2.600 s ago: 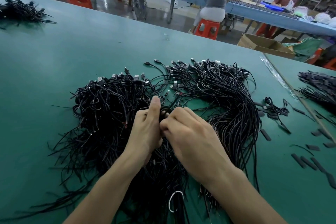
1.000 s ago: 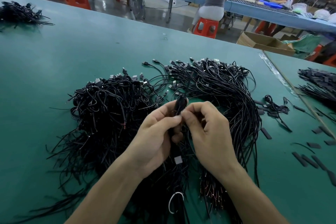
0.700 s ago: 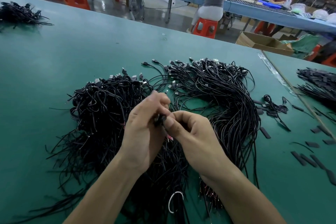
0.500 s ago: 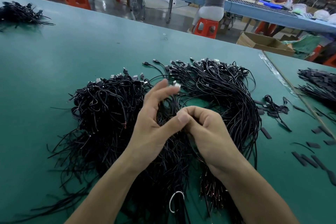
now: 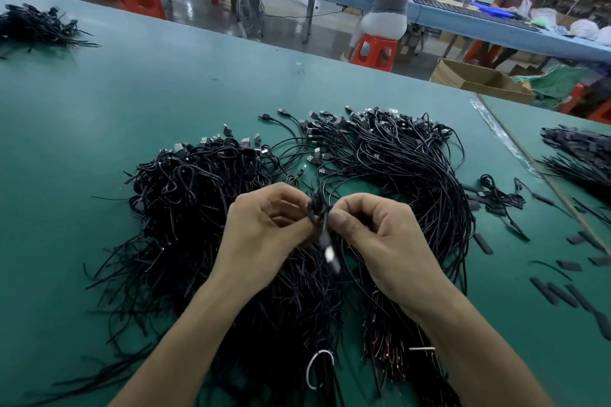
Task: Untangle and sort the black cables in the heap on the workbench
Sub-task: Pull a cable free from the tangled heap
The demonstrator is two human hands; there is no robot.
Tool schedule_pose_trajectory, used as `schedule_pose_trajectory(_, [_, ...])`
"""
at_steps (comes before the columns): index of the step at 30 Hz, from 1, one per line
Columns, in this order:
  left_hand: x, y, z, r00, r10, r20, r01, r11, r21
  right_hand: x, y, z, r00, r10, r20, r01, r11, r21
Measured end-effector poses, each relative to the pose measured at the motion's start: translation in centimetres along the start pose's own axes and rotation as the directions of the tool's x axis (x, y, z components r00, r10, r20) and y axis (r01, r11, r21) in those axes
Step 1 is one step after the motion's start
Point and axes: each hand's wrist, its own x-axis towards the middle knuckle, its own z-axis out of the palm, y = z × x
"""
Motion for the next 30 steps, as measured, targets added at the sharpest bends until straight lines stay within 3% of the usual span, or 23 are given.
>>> schedule_pose_trajectory(3, [0.1, 0.4, 0.2, 0.996, -0.084, -0.003, 0.084, 0.991, -0.106, 0.1, 0.6, 0.1, 0.999, 0.009, -0.033, -0.01, 0.999, -0.045])
schedule_pose_trajectory(6, [-0.2, 0.9, 0.5, 0.987, -0.156, 0.039, 0.16, 0.928, -0.336, -0.1, 1.0, 0.1, 0.998, 0.03, -0.046, -0.033, 0.997, -0.065])
schedule_pose_trajectory(12, [-0.5, 1.5, 0.7, 0.992, -0.111, 0.051, 0.123, 0.9, -0.419, -0.1, 0.8, 0.3, 1.0, 0.0, -0.005, -0.001, 0.995, -0.104])
schedule_pose_trajectory(15, [-0.7, 1.5, 1.0, 0.995, 0.019, 0.099, 0.018, 0.934, -0.357, 0.0, 1.0, 0.5, 0.999, 0.008, -0.044, -0.012, 0.996, -0.089])
schedule_pose_trajectory(19, [-0.6, 0.5, 0.6, 0.999, 0.043, -0.019, -0.042, 0.997, 0.061, 0.2, 1.0, 0.0, 0.985, -0.029, -0.169, 0.022, 0.999, -0.042])
schedule_pose_trajectory(21, [-0.6, 0.2, 0.7, 0.998, 0.016, -0.064, -0.008, 0.991, 0.13, 0.3, 0.9, 0.1, 0.98, -0.046, -0.192, 0.04, 0.999, -0.034])
schedule_pose_trajectory(25, [-0.5, -0.1, 0.9, 0.992, -0.04, -0.121, 0.057, 0.989, 0.139, -0.2, 0.5, 0.7, 0.992, -0.072, -0.108, 0.078, 0.996, 0.048])
schedule_pose_trajectory(30, [0.0, 0.6, -0.1, 0.995, -0.075, -0.062, 0.063, 0.982, -0.176, -0.6, 0.1, 1.5, 0.995, -0.103, 0.009, 0.103, 0.995, -0.01])
